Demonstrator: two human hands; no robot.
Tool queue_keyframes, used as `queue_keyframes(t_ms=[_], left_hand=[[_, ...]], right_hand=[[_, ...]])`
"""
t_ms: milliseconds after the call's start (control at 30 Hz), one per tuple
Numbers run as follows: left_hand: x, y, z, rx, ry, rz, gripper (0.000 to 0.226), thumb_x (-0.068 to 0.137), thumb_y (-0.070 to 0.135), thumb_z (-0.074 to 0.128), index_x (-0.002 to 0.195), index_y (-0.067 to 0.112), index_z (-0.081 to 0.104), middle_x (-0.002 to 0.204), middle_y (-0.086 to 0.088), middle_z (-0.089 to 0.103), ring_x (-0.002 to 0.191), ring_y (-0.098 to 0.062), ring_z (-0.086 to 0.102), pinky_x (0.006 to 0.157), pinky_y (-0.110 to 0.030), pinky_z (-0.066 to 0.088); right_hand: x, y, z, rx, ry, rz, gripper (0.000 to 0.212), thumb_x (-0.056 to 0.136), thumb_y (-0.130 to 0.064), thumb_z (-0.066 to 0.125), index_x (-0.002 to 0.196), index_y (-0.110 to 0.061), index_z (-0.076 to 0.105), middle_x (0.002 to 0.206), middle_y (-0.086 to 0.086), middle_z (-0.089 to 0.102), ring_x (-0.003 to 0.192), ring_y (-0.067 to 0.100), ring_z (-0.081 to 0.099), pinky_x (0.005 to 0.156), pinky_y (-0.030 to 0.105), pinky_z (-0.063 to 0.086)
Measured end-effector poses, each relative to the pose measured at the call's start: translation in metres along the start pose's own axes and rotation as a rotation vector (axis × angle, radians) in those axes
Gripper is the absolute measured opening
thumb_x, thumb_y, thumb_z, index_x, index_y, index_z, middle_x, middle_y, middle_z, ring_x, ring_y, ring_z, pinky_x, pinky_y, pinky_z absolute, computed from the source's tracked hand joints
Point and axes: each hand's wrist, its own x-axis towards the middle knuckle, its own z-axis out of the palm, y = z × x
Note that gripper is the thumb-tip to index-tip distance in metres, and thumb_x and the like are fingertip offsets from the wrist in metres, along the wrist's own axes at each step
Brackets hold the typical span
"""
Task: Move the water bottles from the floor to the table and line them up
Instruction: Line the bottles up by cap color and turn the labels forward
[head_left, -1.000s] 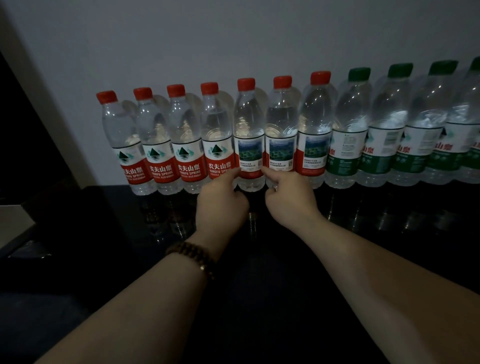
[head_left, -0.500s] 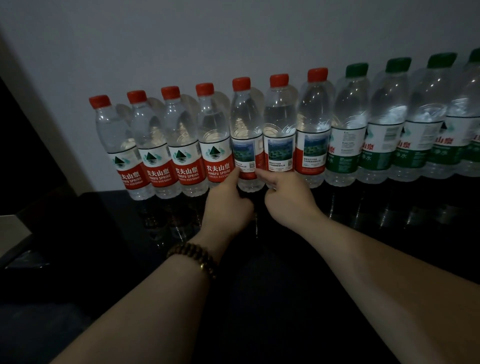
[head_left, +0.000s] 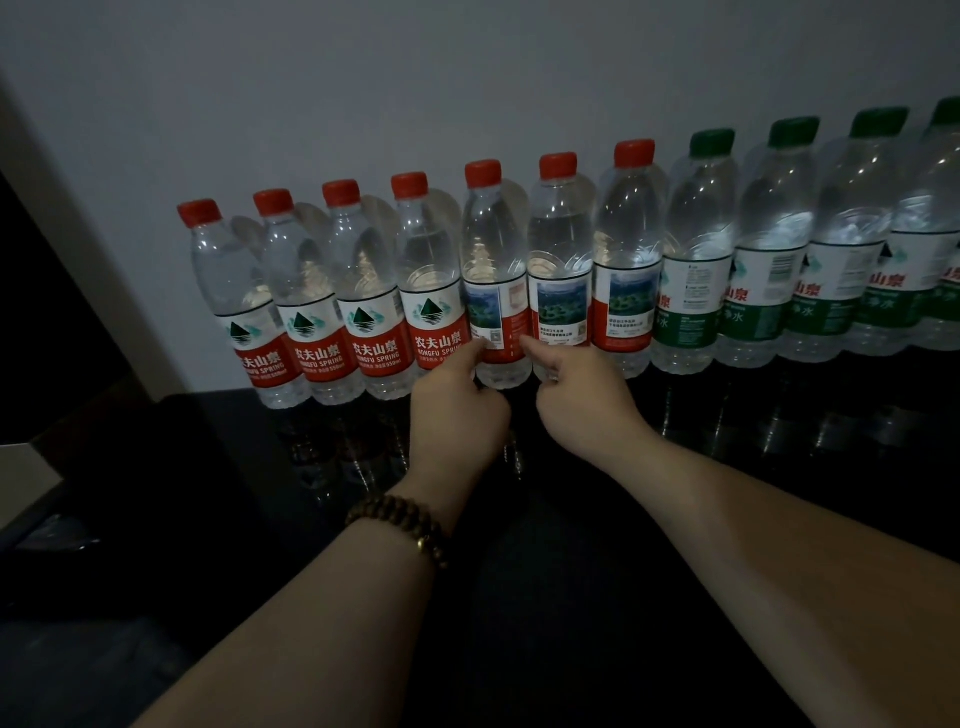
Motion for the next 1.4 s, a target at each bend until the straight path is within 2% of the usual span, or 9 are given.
queue_keyframes(t_ms=[67,200,333,467,700,867,1033,1233,1400], left_hand=[[-0.0014,0.0004,0.0007,0.008,0.000,0.006,0.063,0.082,-0.006,0.055,0.141,0.017,0.059,0.136,0.000,0.064,0.121,-0.006,0.053,0.078,0.009,0.025],[-0.0004,-0.0006,0.0002,-0.001,-0.050,-0.028,0.070,0.082,-0.004,0.054,0.147,0.021,0.052,0.140,0.000,0.061,0.127,-0.014,0.054,0.089,-0.008,0.037],[-0.0004,-0.0005,0.0008,0.002,0.017,-0.008,0.066,0.083,-0.004,0.056,0.144,0.020,0.056,0.137,0.001,0.064,0.123,-0.007,0.054,0.086,0.003,0.029],[0.0000,-0.0011,0.0007,0.006,-0.027,-0.002,0.068,0.083,-0.005,0.056,0.146,0.020,0.054,0.139,0.000,0.063,0.127,-0.014,0.056,0.097,-0.015,0.038],[0.0003,0.0020,0.0002,-0.013,0.025,-0.033,0.066,0.081,-0.003,0.058,0.141,0.023,0.060,0.130,0.006,0.067,0.109,0.003,0.051,0.067,0.012,0.029],[0.0002,0.0016,0.0028,0.006,-0.034,-0.046,0.070,0.081,-0.004,0.056,0.147,0.022,0.053,0.140,0.003,0.061,0.112,0.003,0.044,0.064,0.012,0.026],[0.0009,0.0015,0.0015,-0.010,-0.007,-0.046,0.068,0.081,-0.004,0.057,0.144,0.023,0.056,0.135,0.005,0.065,0.110,0.003,0.049,0.066,0.011,0.030],[0.0000,0.0009,0.0034,-0.020,-0.049,-0.053,0.077,0.080,-0.005,0.057,0.149,0.029,0.049,0.141,0.008,0.059,0.113,0.004,0.042,0.068,0.011,0.025],[0.0009,0.0007,0.0029,-0.005,0.016,-0.051,0.066,0.080,-0.002,0.057,0.141,0.025,0.060,0.133,0.005,0.067,0.114,0.002,0.053,0.076,0.009,0.029]], right_hand=[[0.0014,0.0011,0.0004,0.000,-0.022,0.002,0.074,0.081,0.008,0.047,0.147,-0.025,0.051,0.157,0.000,0.044,0.149,0.022,0.031,0.112,0.023,0.019],[0.0016,0.0026,0.0000,0.059,-0.027,0.022,0.073,0.081,0.009,0.045,0.142,-0.029,0.057,0.150,-0.005,0.053,0.145,0.016,0.040,0.115,0.024,0.028],[0.0013,0.0026,-0.0012,0.017,0.019,0.030,0.071,0.082,0.004,0.049,0.145,-0.028,0.054,0.150,-0.003,0.053,0.141,0.018,0.044,0.105,0.019,0.031],[0.0005,0.0002,-0.0016,0.006,-0.013,0.015,0.072,0.083,0.006,0.048,0.147,-0.026,0.052,0.155,-0.002,0.047,0.147,0.020,0.036,0.112,0.023,0.027],[-0.0010,-0.0010,-0.0029,0.000,0.019,0.004,0.066,0.085,0.005,0.050,0.144,-0.025,0.055,0.150,0.000,0.053,0.142,0.019,0.044,0.115,0.025,0.031],[-0.0009,-0.0024,-0.0036,0.010,-0.022,0.006,0.070,0.082,0.007,0.049,0.144,-0.025,0.056,0.151,-0.001,0.052,0.145,0.018,0.040,0.119,0.029,0.029],[-0.0014,-0.0018,-0.0044,0.011,0.014,0.012,0.070,0.084,0.006,0.050,0.146,-0.027,0.054,0.151,-0.002,0.052,0.142,0.017,0.043,0.110,0.020,0.031],[-0.0031,-0.0033,-0.0038,0.039,-0.010,-0.005,0.071,0.082,0.009,0.049,0.141,-0.029,0.059,0.147,-0.004,0.056,0.142,0.014,0.044,0.114,0.023,0.032],[-0.0007,-0.0013,-0.0039,-0.016,0.006,0.001,0.070,0.083,0.006,0.051,0.145,-0.026,0.055,0.152,-0.001,0.050,0.145,0.019,0.040,0.111,0.021,0.027]])
